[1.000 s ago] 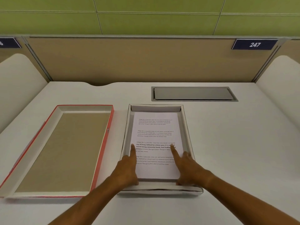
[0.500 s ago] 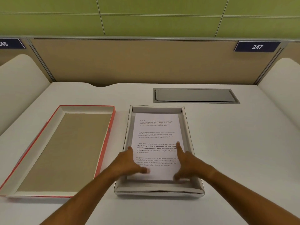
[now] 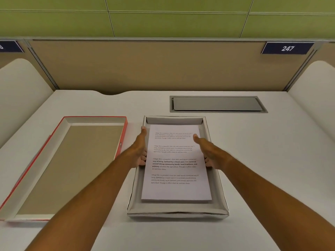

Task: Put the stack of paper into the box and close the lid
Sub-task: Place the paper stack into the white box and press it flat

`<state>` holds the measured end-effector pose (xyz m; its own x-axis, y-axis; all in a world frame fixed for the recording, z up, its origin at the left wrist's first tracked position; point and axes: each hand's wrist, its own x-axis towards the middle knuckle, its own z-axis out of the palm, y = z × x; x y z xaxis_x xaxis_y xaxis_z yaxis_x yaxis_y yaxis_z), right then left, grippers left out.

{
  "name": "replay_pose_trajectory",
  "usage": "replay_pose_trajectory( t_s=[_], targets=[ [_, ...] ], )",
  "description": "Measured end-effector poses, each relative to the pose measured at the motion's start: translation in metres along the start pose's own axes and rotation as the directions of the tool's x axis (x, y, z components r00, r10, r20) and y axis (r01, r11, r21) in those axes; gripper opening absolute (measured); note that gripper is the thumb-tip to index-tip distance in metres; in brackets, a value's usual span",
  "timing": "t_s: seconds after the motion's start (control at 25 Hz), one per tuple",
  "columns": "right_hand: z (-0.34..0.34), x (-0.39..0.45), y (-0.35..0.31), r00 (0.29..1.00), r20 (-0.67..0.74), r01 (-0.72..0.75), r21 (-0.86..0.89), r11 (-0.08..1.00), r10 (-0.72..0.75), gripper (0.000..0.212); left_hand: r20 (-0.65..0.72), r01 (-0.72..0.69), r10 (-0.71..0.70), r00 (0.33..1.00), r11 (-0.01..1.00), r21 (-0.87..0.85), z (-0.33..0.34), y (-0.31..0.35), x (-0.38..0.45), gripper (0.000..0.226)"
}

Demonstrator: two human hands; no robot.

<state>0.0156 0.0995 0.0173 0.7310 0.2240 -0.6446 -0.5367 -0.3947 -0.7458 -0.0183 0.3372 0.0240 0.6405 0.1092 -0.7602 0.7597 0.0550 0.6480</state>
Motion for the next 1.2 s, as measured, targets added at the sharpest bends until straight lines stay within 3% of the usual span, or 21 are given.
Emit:
replay_pose_trajectory(
  t_s=[0.24, 0.4, 0.56, 0.64, 0.68, 0.8, 1.0, 1.2],
  targets=[
    [-0.008, 0.003, 0.004, 1.000, 0.017, 0.024, 0.066, 0.997, -0.026, 0.038, 0.028, 0.014, -0.014, 1.000, 1.000, -0.009, -0.008, 0.003, 0.006, 0.119],
    [-0.001, -0.006, -0.001, 0.999, 0.005, 0.049, 0.019, 0.999, -0.049, 0.049, 0.023, -0.031, 0.030, 0.999, 0.998, 0.050, -0.005, 0.000, 0.001, 0.103],
    [0.020, -0.013, 0.001, 0.951, -0.243, 0.110, -0.312, 0.944, -0.191, 0.080, 0.002, -0.203, 0.206, 0.979, 0.964, 0.174, 0.000, -0.008, -0.007, 0.081],
    [0.031, -0.020, 0.005, 0.882, -0.304, 0.198, -0.457, 0.867, -0.361, 0.082, -0.122, -0.296, 0.384, 0.915, 0.847, 0.442, 0.006, -0.017, -0.011, 0.081],
    [0.034, -0.022, 0.007, 0.852, -0.290, 0.238, -0.528, 0.815, -0.437, 0.082, -0.145, -0.346, 0.505, 0.851, 0.747, 0.568, 0.009, -0.022, -0.014, 0.078],
    [0.045, -0.025, 0.018, 0.802, -0.256, 0.209, -0.725, 0.656, -0.539, 0.091, -0.007, -0.479, 0.759, 0.650, 0.417, 0.772, 0.012, -0.041, -0.024, 0.068],
    [0.062, -0.038, 0.028, 0.715, -0.198, 0.167, -0.883, 0.439, -0.670, 0.103, 0.046, -0.198, 0.808, 0.587, 0.088, 0.976, -0.001, -0.062, -0.035, 0.097],
    [0.077, -0.056, 0.028, 0.685, -0.138, 0.182, -0.918, 0.352, -0.715, 0.105, 0.027, -0.098, 0.836, 0.548, 0.032, 0.995, -0.007, -0.074, -0.058, 0.101]
  ],
)
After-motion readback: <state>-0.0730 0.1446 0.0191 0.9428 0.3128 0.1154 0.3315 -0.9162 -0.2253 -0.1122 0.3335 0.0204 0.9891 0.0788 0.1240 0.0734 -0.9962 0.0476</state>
